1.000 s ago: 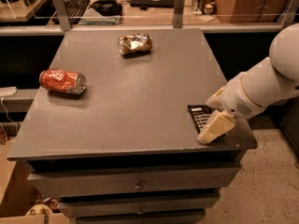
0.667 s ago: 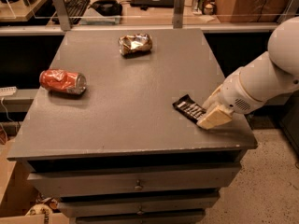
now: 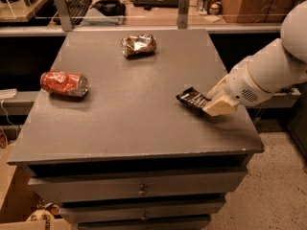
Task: Move rxbar chocolate near orange can
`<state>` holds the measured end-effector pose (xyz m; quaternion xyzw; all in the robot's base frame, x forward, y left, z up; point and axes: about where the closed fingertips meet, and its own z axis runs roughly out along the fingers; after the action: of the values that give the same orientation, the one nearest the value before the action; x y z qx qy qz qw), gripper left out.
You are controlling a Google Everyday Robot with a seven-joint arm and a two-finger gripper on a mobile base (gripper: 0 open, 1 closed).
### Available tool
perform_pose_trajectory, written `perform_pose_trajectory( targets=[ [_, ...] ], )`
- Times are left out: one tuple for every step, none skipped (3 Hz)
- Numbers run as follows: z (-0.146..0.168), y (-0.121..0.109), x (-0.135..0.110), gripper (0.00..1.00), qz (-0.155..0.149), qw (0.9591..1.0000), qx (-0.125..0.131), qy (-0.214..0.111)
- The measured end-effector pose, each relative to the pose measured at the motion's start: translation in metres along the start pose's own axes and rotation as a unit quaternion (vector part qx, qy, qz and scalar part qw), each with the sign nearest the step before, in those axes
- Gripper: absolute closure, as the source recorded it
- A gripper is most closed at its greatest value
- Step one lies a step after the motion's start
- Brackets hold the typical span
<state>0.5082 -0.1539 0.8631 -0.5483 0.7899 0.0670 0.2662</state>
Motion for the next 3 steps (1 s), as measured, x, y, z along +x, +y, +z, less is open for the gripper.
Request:
perform_pose_trajectory(
  targets=[
    [-0.022, -0.008, -0.015, 1.0, -0.012, 0.9996, 0.016, -0.018],
    [-0.022, -0.008, -0.015, 1.0, -0.012, 0.9996, 0.016, -0.018],
    [-0.019, -0.019, -0.031, 1.0, -0.025, 0.9986, 0.03, -0.035]
  ],
)
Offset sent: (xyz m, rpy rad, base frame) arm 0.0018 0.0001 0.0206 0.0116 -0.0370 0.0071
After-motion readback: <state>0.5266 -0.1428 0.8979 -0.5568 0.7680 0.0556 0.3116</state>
